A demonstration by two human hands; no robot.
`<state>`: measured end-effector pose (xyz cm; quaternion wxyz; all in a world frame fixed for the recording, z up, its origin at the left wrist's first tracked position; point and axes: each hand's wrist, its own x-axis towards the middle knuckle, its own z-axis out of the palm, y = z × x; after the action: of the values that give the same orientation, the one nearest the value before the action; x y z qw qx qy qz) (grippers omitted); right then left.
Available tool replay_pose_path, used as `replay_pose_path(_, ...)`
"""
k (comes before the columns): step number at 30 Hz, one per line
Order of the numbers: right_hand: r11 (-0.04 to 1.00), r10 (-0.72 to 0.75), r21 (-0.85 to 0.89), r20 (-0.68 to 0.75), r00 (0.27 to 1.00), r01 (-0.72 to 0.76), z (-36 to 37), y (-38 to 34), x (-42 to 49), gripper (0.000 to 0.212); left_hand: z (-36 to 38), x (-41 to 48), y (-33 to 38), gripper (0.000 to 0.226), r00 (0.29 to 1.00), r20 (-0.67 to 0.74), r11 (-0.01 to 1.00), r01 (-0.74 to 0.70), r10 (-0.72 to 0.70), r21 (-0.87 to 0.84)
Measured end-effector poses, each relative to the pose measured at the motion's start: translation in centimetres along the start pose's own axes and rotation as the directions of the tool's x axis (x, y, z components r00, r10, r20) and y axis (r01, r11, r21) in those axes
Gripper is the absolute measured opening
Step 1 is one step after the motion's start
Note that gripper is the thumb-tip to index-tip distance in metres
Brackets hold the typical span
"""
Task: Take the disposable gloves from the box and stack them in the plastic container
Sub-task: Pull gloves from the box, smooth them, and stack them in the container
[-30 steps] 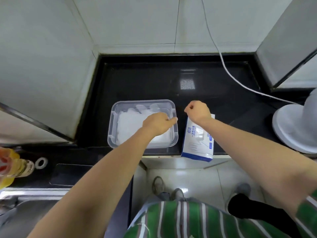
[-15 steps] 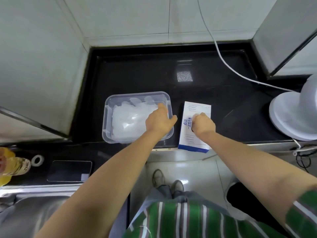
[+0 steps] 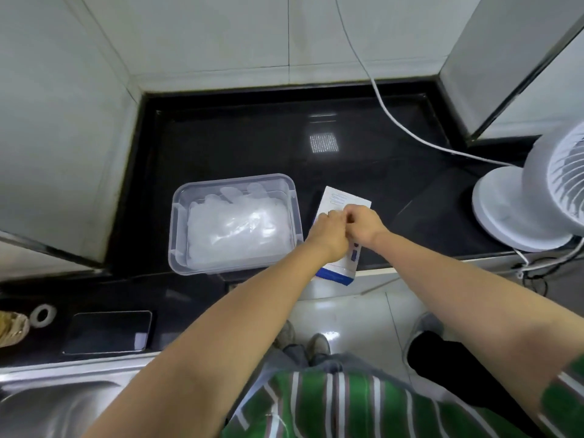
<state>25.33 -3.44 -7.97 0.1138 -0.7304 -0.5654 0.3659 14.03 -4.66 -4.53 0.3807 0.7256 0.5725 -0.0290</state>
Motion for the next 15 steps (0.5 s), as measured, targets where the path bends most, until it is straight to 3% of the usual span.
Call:
replay_pose_path(4, 0.957, 0.03, 0.287, 0.021, 0.999, -0.034, -0.6, 0.3, -0.5, 0.026, 1.7, 0.8, -1.5, 0.056, 0.986, 0.118, 0.992, 0.123, -0.122, 0.0)
replay_pose_path(6, 0.953, 0.047, 0.297, 0.04, 0.998, -0.057, -0.6, 0.4, -0.3, 0.018, 2.2, 0.9, -2.1, 0.059, 0.982, 0.144, 0.992, 0.122, -0.118, -0.014)
replay_pose_path(8, 0.983, 0.128, 0.122, 0.063, 0.99, -0.135, -0.8, 0.3, -0.1, 0.025, 2.5, 1.2, -2.5, 0.061, 0.983, 0.143, 0.992, 0.122, -0.117, -0.031)
replay_pose_path(10, 0.984, 0.176, -0.03, 0.058, 0.983, -0.174, -1.1, 0.5, 0.2, 0.014, 2.7, 1.6, -2.5, 0.059, 0.982, 0.149, 0.992, 0.122, -0.116, -0.036)
replay_pose_path(12, 0.992, 0.124, 0.034, 0.021, 0.992, -0.125, -1.4, 0.6, 0.2, 0.027, 2.7, 1.7, -2.5, 0.059, 0.978, 0.173, 0.992, 0.124, -0.116, -0.035)
replay_pose_path(15, 0.976, -0.006, 0.216, -0.091, 0.996, 0.026, -2.2, 0.2, -0.1, 0.015, 2.7, 1.7, -2.4, 0.066, 0.973, 0.198, 0.991, 0.132, -0.122, -0.037)
